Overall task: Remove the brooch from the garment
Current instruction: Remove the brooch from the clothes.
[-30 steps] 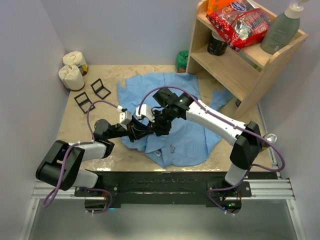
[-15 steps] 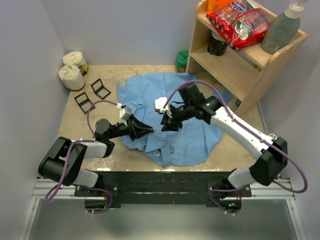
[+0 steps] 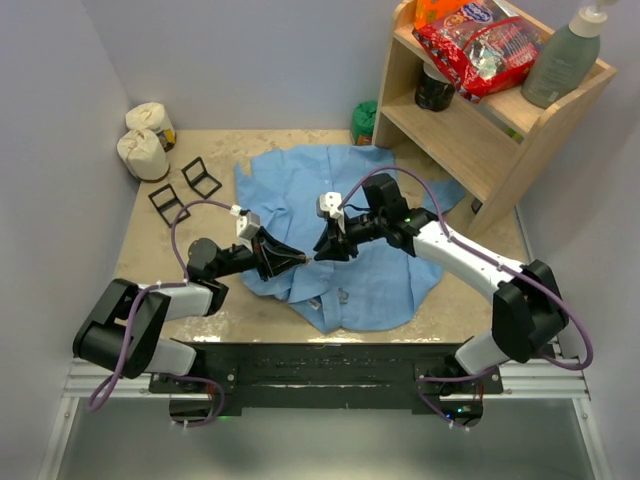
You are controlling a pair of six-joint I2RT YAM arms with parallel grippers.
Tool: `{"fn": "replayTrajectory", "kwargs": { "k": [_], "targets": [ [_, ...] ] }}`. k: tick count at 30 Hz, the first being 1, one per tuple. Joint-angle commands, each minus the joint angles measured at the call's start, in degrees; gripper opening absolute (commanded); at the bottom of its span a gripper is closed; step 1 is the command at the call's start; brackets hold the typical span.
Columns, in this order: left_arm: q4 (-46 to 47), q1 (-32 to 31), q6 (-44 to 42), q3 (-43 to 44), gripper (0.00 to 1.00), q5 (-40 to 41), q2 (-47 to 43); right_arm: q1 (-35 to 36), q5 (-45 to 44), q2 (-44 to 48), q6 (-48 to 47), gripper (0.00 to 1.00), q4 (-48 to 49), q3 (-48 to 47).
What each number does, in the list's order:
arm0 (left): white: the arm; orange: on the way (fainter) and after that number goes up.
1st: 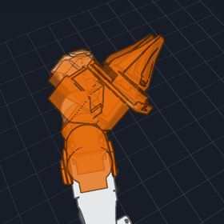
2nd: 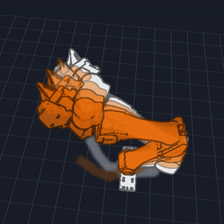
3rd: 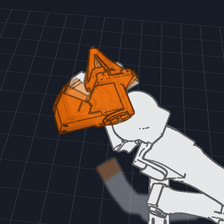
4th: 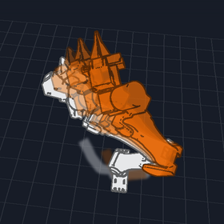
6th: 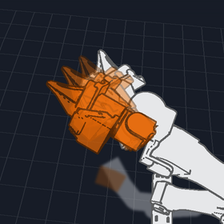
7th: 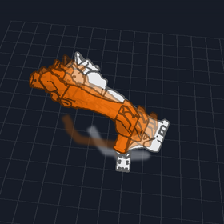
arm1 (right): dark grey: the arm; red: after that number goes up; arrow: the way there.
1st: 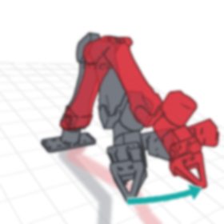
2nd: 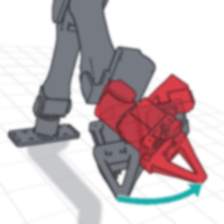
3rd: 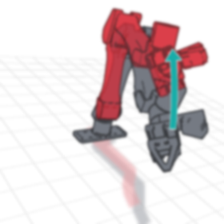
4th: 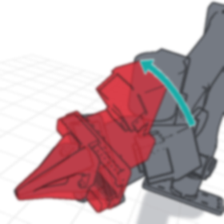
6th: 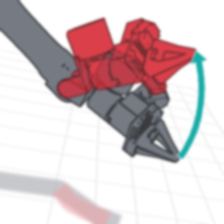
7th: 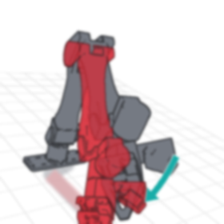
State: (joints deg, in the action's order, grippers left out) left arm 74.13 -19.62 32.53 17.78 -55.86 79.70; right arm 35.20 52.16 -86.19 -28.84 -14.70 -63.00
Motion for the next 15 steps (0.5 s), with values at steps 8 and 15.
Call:
{"fn": "replayTrajectory", "kwargs": {
  "k": [8,15],
  "targets": [
    [32.57,0.37,1.04,1.38,0.00,0.66,-1.22,0.22,6.20,-3.98,7.31,0.28,10.04,-1.51],
    [32.92,0.46,0.86,1.47,0.00,0.66,-1.30,0.31,6.81,-3.55,6.78,0.30,8.99,-1.16]
  ]
}}
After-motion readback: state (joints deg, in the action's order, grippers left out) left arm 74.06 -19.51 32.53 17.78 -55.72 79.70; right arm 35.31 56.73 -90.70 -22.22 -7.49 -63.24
